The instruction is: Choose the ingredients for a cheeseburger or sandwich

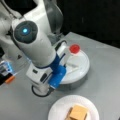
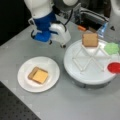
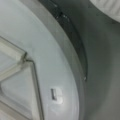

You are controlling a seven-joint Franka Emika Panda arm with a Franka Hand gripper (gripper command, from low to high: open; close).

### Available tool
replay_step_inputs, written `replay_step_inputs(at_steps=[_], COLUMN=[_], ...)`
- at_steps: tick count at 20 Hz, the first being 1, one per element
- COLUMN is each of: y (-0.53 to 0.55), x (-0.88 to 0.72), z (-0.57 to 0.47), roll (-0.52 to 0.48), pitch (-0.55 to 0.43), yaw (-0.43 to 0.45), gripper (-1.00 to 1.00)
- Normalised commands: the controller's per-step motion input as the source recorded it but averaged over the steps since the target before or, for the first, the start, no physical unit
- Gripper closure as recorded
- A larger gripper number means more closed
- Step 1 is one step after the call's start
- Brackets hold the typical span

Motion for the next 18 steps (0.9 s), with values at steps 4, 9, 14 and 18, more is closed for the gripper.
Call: replay_step_inputs(at_steps=[4,9,14,18], y=[0.32,0.34,0.33,0.33], x=[-0.38,-0.37,-0.36,-0.37], z=[-0.05,-0.09,-0.13,-0.13], roll=[-0.276,-0.286,-0.31,-0.337], pitch=[-0.157,-0.187,-0.205,-0.213], yaw=[0.066,0.034,-0.001,-0.001], gripper=[-1.0,-1.0,-1.0,-1.0])
